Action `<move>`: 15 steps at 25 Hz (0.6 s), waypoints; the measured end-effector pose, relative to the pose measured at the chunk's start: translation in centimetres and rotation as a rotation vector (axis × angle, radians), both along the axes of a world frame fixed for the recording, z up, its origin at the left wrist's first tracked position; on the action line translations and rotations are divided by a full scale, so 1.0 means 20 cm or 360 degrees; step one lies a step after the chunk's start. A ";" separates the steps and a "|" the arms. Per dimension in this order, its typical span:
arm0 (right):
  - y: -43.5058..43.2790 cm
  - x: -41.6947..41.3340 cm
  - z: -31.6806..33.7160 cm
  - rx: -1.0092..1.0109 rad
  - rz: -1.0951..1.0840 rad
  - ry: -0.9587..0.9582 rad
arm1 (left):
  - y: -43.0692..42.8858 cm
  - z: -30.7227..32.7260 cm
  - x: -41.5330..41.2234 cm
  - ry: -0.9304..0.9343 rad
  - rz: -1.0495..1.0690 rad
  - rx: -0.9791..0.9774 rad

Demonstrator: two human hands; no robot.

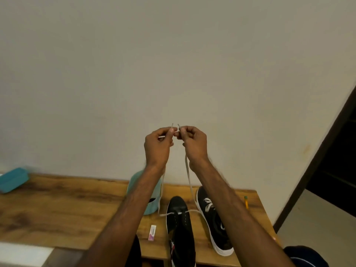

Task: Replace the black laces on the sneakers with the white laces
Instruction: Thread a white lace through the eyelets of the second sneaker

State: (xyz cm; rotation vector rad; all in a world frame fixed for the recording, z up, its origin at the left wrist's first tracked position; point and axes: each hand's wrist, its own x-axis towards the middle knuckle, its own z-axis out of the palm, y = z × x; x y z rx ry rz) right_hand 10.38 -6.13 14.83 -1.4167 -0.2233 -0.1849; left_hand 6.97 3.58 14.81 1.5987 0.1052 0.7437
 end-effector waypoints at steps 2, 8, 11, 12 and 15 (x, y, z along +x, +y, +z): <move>0.02 -0.02 0.14 0.0063 -0.0028 -0.0058 | -0.02 0.15 -0.01 -0.0071 0.0043 -0.0022; 0.03 -0.09 0.35 0.0287 -0.0001 -0.0019 | -0.07 0.33 -0.06 -0.0179 0.0062 -0.0087; 0.03 -0.13 0.35 0.0278 0.0004 -0.0001 | -0.07 0.32 -0.08 -0.0178 0.0100 -0.0118; 0.03 -0.13 0.35 0.0275 0.0002 0.0006 | -0.07 0.32 -0.09 -0.0182 0.0102 -0.0140; 0.03 -0.15 0.35 0.0290 0.0002 0.0021 | -0.06 0.32 -0.10 -0.0194 0.0111 -0.0159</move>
